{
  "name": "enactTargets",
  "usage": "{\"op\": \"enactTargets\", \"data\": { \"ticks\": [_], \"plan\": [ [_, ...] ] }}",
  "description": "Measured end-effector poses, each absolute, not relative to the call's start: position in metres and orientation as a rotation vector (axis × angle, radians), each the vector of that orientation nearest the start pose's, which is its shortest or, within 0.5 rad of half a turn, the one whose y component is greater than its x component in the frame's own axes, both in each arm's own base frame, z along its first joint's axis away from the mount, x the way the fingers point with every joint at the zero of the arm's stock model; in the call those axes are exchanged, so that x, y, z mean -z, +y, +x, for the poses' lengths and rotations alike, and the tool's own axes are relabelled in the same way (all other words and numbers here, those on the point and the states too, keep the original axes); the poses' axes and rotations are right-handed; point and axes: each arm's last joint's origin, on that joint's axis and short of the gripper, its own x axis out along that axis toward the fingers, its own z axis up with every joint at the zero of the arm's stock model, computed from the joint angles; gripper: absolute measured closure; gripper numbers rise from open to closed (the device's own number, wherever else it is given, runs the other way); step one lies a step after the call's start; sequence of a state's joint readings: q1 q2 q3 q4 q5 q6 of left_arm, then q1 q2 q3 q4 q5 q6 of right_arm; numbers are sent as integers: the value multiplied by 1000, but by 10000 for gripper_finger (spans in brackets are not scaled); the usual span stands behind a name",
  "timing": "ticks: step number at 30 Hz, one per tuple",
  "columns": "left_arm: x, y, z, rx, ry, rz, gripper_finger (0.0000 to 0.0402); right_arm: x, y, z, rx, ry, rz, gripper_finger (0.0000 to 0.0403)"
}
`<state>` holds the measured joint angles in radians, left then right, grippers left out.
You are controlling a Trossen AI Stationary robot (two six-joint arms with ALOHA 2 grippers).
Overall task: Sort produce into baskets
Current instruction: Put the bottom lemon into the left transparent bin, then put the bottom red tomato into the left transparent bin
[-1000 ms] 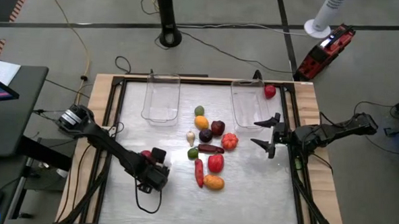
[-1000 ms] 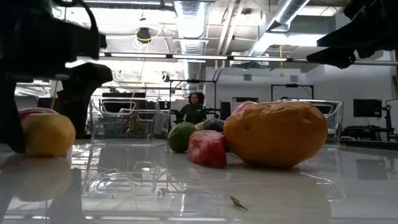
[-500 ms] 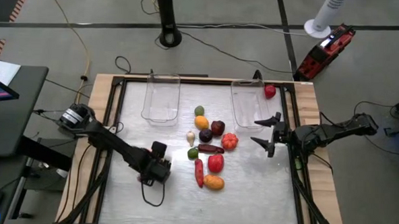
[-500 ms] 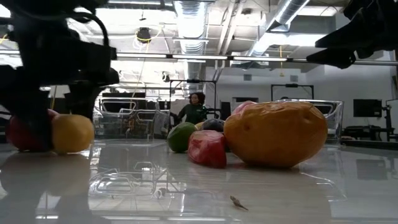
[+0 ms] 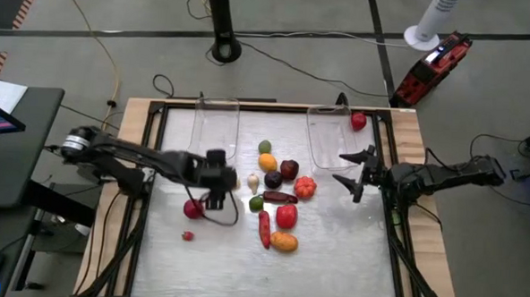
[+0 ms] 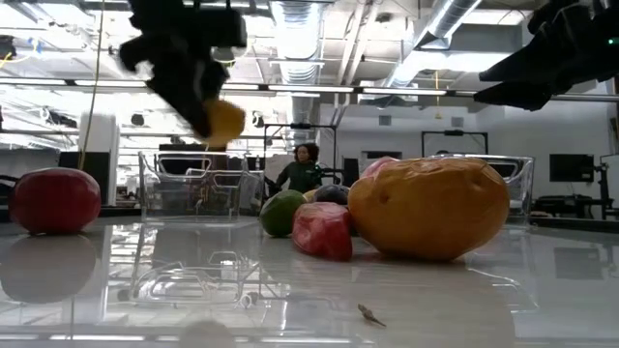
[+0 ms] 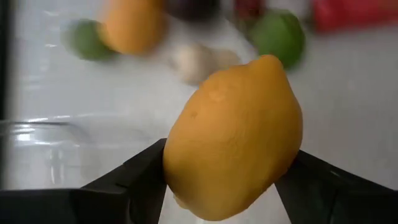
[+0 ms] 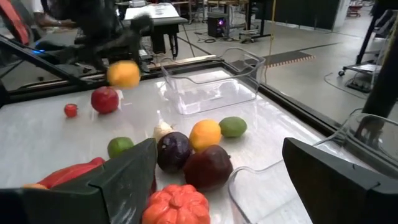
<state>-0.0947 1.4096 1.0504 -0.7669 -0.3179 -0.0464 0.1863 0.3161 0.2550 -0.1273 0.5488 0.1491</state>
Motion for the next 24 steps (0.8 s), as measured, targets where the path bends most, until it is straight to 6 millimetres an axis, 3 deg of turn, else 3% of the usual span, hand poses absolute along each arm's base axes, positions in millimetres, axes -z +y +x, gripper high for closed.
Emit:
{"op": "enactTargets", "data": {
  "ticks": [3, 8, 15, 19, 24],
  "plan": [
    [-261, 6, 258, -361, 1062, 152, 157, -213, 4, 109, 371, 147, 83, 30],
    [-265, 52, 244, -625, 1080, 63, 147, -216, 2, 111, 335, 123, 96, 30],
    [-264, 84, 234, -649, 1117, -45, 59, -234, 1, 109, 275, 90, 125, 30],
    [-282, 78, 233, -609, 1127, -117, 22, -252, 0, 105, 268, 62, 129, 30],
    [-293, 26, 241, -458, 1134, -64, 24, -263, 0, 103, 265, 30, 103, 30]
  ]
}}
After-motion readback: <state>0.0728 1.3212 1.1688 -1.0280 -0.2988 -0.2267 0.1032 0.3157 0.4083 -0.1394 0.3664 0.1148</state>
